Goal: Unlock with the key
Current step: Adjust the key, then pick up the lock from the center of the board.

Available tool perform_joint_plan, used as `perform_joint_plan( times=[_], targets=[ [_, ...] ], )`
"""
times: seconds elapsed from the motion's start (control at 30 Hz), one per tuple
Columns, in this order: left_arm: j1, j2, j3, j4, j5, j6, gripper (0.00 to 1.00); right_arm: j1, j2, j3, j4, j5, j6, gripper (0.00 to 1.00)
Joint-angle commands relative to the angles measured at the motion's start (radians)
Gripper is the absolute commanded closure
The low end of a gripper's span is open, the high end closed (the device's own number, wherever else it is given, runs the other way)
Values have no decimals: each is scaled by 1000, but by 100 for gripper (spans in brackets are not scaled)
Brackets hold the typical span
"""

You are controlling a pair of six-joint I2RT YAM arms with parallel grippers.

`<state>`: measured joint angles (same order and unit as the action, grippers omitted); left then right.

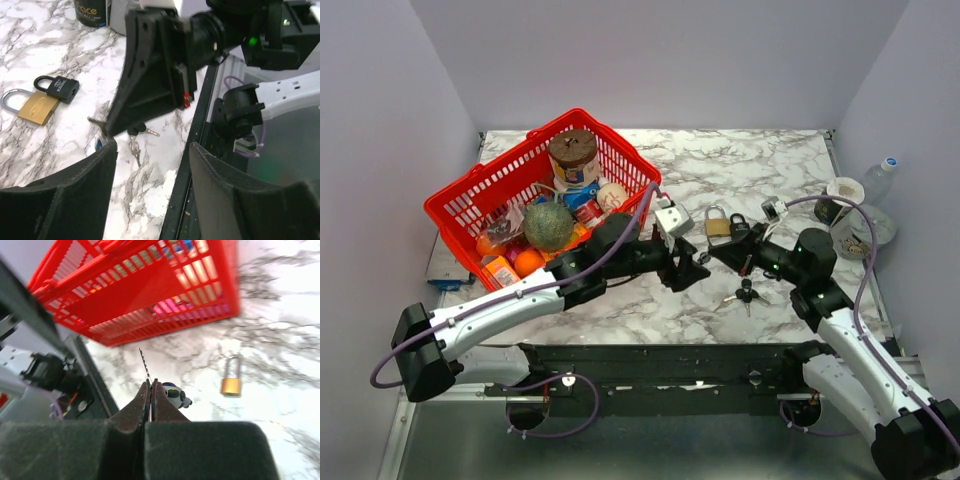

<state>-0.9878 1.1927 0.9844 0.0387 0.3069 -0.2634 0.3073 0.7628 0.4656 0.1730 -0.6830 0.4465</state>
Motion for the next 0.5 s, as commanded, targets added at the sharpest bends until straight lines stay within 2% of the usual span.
perform_joint_plan(
  times=[0.0, 0.13, 0.2, 0.23, 0.3, 0.47],
  targets=[
    [-81, -12, 16, -105, -248, 75, 29, -92, -5, 10, -47, 85, -25, 99],
    [-135, 2, -67, -43, -399, -20, 25, -241, -13, 47, -82, 94, -32, 99],
    [-137, 59, -93, -19, -451, -155, 26, -273, -19, 80, -96, 108, -41, 99],
    [-137, 86, -96, -22, -462, -207, 29, -286, -20, 96, -99, 112, -52, 99],
    [-137, 166, -102, -5, -476, -320, 29, -303, -19, 129, -104, 125, -66, 99],
    [-108, 341, -24, -37, -460, -434, 27, -342, 10, 208, -77, 140, -48, 99]
  ],
)
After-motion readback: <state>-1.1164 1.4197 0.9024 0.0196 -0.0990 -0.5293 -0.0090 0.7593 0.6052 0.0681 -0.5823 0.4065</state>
